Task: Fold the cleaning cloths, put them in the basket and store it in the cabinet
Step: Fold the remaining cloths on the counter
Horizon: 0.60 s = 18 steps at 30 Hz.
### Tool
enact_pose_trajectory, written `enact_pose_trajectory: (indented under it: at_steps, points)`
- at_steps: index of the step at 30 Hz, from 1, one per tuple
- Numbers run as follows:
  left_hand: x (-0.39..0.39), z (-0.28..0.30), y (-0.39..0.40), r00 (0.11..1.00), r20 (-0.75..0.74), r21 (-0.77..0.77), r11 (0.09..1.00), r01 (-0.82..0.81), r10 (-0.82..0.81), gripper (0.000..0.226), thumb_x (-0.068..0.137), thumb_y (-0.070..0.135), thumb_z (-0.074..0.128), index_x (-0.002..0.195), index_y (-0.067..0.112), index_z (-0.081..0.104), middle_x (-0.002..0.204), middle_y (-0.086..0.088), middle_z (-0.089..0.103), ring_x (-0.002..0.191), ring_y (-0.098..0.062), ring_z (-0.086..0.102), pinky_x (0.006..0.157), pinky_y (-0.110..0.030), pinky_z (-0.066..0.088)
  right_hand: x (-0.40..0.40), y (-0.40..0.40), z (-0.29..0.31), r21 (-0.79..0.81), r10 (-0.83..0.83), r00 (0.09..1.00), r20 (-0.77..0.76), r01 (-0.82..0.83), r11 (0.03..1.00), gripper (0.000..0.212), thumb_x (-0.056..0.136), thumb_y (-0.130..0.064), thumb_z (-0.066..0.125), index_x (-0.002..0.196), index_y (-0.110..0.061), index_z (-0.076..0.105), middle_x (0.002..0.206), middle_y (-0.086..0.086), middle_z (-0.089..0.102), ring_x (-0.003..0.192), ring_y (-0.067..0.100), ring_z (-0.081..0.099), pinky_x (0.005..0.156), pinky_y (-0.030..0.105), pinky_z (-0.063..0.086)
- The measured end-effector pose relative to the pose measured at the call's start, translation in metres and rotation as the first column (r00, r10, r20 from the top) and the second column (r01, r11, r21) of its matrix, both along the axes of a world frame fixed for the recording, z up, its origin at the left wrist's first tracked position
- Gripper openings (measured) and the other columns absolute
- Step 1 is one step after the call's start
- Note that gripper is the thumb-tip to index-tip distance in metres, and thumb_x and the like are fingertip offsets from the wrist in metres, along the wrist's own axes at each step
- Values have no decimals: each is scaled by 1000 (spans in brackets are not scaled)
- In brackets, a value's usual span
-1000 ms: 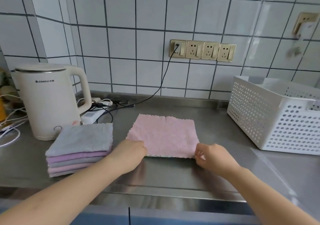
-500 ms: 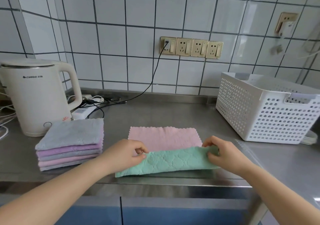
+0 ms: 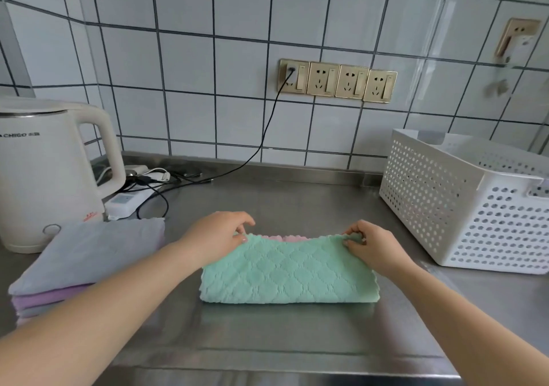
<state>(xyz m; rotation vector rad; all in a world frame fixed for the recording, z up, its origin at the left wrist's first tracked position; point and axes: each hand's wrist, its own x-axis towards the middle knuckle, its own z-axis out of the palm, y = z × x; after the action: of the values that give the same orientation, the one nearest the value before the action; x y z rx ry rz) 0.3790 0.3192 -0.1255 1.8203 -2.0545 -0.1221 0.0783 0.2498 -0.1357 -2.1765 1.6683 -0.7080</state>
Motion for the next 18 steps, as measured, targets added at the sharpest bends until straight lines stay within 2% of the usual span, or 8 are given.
enact_pose_trajectory:
  at_steps: [3, 10, 13, 15, 16, 18]
  points:
    - [1, -4, -21, 996, 84, 20, 1000, -18, 16, 32, 94, 27, 52, 125, 32, 51, 113, 12, 62, 106, -12, 56, 83, -30, 45, 5, -18, -2, 25, 2, 998, -58, -1, 1000, 10, 87, -25, 63, 97, -23, 61, 92, -4, 64, 83, 15, 58, 69, 27, 48]
    - [5, -13, -50, 982, 179, 104, 991, -80, 60, 33, 96, 24, 49, 128, 30, 49, 116, 10, 61, 110, -15, 52, 77, -29, 40, 10, -42, -13, 65, 2, 991, -135, 6, 998, 17, 87, -23, 60, 105, -21, 60, 98, -1, 62, 87, 15, 53, 71, 26, 42]
    - [1, -19, -52, 974, 223, 169, 982, -81, 42, 34, 96, 25, 50, 129, 27, 49, 122, 6, 58, 114, -17, 50, 85, -32, 43, 12, -43, -17, 86, 2, 985, -175, 13, 996, 21, 87, -25, 60, 107, -22, 60, 104, 0, 63, 89, 16, 56, 73, 28, 46]
    - [-1, -21, -51, 968, 246, 135, 987, -84, 49, 37, 95, 27, 51, 131, 25, 49, 131, 2, 51, 123, -20, 44, 97, -35, 41, 13, -41, -17, 25, -19, 971, -237, 26, 999, 31, 88, -32, 60, 118, -22, 57, 115, 1, 58, 101, 19, 55, 82, 30, 47]
    - [-4, -22, -50, 972, 229, 81, 994, -75, 55, 38, 95, 27, 51, 133, 23, 49, 135, 1, 47, 128, -21, 40, 104, -35, 36, 17, -39, -15, -42, -31, 961, -275, 21, 999, 37, 90, -34, 58, 124, -22, 55, 123, 2, 54, 110, 21, 52, 89, 32, 45]
    - [-16, -20, -44, 995, 91, 1, 999, -35, 35, 39, 96, 23, 48, 134, 16, 50, 141, -3, 45, 132, -21, 37, 108, -28, 25, 32, -31, -8, -163, -19, 950, -313, -34, 986, 41, 93, -35, 51, 131, -20, 51, 136, 3, 47, 125, 25, 43, 100, 35, 38]
